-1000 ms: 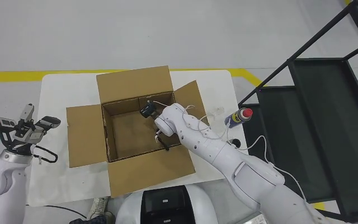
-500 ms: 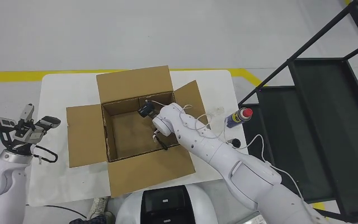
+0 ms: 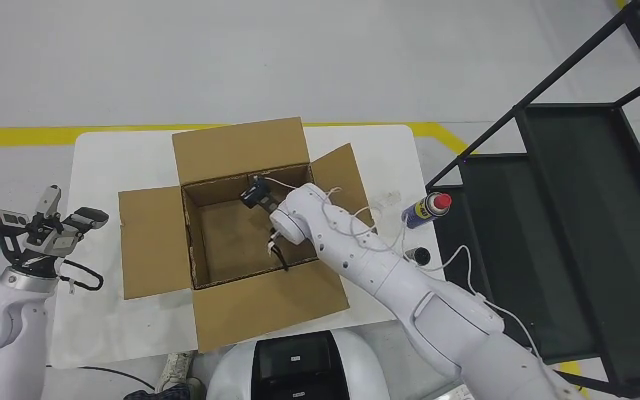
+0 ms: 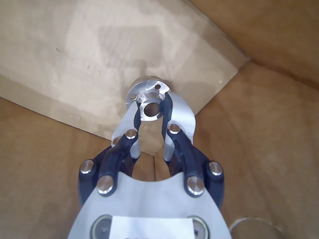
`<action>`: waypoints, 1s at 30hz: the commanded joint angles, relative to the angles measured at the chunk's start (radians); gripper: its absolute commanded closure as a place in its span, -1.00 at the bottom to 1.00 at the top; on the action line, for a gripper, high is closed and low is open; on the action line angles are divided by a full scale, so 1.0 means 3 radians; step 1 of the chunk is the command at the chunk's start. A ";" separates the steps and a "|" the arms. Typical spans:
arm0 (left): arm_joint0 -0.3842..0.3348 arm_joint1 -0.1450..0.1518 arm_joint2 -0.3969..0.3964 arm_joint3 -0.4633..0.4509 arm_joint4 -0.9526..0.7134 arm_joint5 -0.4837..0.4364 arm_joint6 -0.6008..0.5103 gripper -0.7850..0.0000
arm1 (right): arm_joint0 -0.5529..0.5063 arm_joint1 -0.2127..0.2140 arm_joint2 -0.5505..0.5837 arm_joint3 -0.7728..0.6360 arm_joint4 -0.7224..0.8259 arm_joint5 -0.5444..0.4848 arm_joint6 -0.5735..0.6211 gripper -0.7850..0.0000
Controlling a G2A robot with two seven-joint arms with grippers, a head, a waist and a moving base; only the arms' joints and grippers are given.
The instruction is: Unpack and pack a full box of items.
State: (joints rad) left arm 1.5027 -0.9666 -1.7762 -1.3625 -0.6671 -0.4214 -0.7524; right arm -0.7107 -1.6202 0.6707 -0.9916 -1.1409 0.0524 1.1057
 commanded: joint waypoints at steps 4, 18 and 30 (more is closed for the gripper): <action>0.0000 0.0000 0.0000 0.0000 0.0000 0.0000 0.0000 -1.00 | -0.0033 -0.0004 0.0022 0.0010 0.0000 -0.0051 -0.0037 1.00; 0.0000 0.0000 0.0000 0.0000 0.0000 0.0000 0.0000 -1.00 | -0.0010 -0.0052 0.0055 0.0135 0.0021 -0.0107 -0.0098 -1.00; 0.0000 0.0000 0.0000 0.0000 0.0000 0.0000 0.0000 -1.00 | -0.0029 -0.0069 0.0133 0.0215 0.0089 -0.0199 -0.0194 0.00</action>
State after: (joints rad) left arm 1.5027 -0.9666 -1.7762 -1.3625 -0.6671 -0.4214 -0.7524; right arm -0.7194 -1.6405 0.7091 -0.9311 -1.1171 -0.0059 1.0497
